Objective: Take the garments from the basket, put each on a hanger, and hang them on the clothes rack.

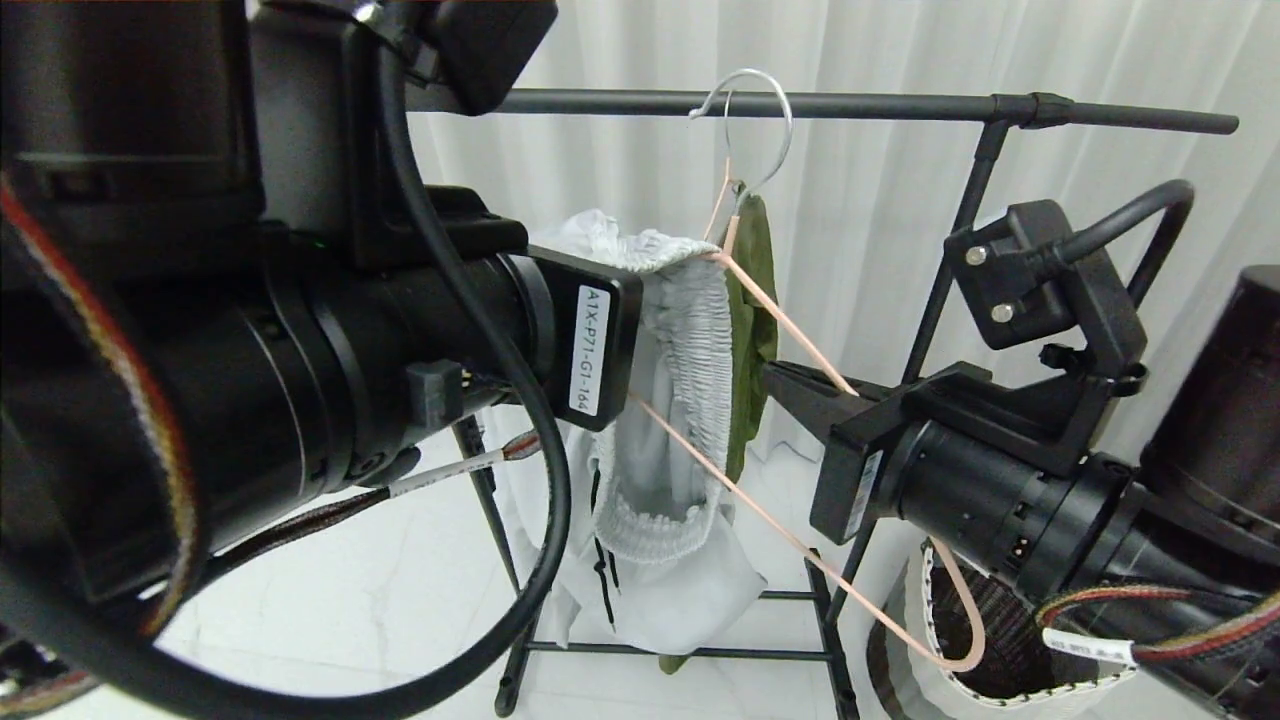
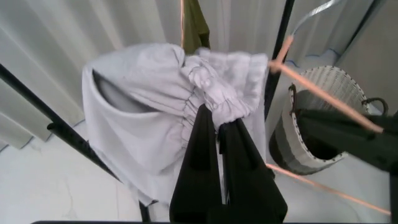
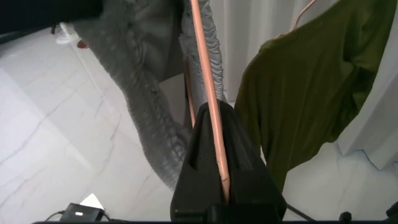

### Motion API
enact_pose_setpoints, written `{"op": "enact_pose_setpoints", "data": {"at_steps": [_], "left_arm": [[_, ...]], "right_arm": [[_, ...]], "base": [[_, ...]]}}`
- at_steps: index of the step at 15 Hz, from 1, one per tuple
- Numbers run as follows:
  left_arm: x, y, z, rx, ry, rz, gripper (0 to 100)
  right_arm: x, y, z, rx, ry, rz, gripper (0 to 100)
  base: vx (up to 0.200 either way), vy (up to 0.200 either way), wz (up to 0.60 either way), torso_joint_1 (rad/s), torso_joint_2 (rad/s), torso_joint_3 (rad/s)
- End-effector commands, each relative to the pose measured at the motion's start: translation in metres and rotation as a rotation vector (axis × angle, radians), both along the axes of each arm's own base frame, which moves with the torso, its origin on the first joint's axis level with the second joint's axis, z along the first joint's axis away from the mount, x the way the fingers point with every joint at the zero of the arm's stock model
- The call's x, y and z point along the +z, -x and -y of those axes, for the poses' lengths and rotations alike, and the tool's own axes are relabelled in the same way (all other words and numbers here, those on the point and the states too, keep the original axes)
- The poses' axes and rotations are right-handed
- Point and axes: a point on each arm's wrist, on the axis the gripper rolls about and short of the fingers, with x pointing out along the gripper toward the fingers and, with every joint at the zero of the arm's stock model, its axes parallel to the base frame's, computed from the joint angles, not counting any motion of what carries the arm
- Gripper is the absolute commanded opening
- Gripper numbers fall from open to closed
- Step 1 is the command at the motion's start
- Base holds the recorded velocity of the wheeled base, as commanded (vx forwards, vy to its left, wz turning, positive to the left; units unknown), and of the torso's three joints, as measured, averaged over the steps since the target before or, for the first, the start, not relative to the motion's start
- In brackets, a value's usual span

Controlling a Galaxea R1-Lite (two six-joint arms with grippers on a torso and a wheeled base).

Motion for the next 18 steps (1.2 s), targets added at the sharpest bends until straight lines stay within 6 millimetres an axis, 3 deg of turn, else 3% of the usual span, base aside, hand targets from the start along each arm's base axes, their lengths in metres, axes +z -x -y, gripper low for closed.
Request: {"op": "enact_pose_setpoints", "data": {"at_steps": [1,6,7,14,16,18], "left_arm": [[-0.003,0.004,0.003,-0.018,-0.010,-0.006,0],[-0.007,0.008,0.007,-0.041,-0.022,-0.013,0],[-0.007,0.008,0.007,-0.041,-0.025,-0.013,100],[-0.015,0.012,0.004,-0.048,-0.043,-0.027,100],[-0.017,0.018,-0.008,-0.051,-0.048,-0.025,100],[-0.011,0.031,-0.036,-0.135,-0.063,0.013,100]], "right_arm": [[0.008,0.003,0.006,-0.002,-0.027,0.017,0],[0.018,0.008,0.013,0.000,-0.029,0.075,0],[0.020,0.009,0.015,-0.002,-0.027,0.089,0],[0.029,0.011,0.020,-0.044,-0.061,0.151,0],[0.030,0.013,0.026,-0.050,-0.066,0.158,0],[0.027,0.016,0.038,-0.047,-0.055,0.162,0]], "base": [[0.000,0.000,0.00,0.000,0.00,0.000],[0.000,0.000,0.00,0.000,0.00,0.000],[0.000,0.000,0.00,0.000,0.00,0.000],[0.000,0.000,0.00,0.000,0.00,0.000],[0.000,0.000,0.00,0.000,0.00,0.000],[0.000,0.000,0.00,0.000,0.00,0.000]]}}
